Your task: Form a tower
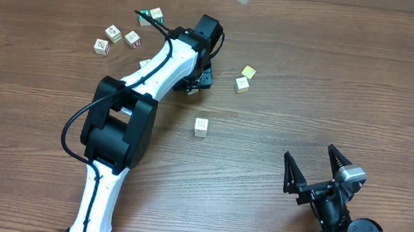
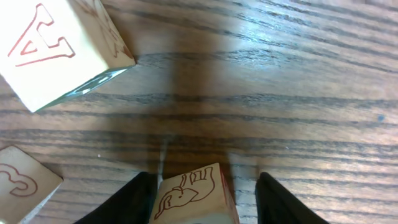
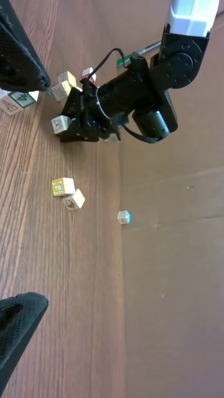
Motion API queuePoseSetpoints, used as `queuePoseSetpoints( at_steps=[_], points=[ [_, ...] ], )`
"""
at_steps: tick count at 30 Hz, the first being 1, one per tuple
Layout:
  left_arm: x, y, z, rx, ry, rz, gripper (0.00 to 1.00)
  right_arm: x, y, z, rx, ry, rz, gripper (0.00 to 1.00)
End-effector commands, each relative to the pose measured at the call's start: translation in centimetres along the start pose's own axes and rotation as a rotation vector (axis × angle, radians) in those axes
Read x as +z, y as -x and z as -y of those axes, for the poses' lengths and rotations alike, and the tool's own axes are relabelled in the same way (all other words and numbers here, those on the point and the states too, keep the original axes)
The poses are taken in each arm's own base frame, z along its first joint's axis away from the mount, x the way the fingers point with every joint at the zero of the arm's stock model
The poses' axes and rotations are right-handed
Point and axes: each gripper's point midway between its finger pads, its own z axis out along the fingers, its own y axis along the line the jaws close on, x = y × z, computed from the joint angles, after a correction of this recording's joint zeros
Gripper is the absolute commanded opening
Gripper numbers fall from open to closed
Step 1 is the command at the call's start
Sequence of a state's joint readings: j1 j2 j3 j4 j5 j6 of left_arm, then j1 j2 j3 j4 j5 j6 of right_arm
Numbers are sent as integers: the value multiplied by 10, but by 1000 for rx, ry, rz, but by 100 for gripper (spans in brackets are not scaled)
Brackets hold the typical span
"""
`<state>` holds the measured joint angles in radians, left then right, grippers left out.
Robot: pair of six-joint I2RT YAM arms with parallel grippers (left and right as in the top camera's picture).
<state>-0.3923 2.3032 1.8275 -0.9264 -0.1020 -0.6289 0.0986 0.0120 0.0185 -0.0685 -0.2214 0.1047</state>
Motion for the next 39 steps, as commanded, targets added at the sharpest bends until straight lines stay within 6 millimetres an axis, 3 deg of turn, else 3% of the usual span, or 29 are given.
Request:
queuePoseSetpoints(
  at_steps=[1,10,28,34,39],
  points=[
    [7,-3,-3,-72,20,-7,44,0,-1,1,1,-3,5,100],
    [7,-6,-6,-23,32,-19,33,0,-1,1,1,-3,5,100],
    [6,-9,-8,30,39,-33,40,0,-1,1,1,-3,5,100],
    [6,-14,-9,32,39,-53,31,0,-1,1,1,-3,5,100],
    [6,-15,-10,32,43,-59,31,0,-1,1,1,-3,5,100]
  ],
)
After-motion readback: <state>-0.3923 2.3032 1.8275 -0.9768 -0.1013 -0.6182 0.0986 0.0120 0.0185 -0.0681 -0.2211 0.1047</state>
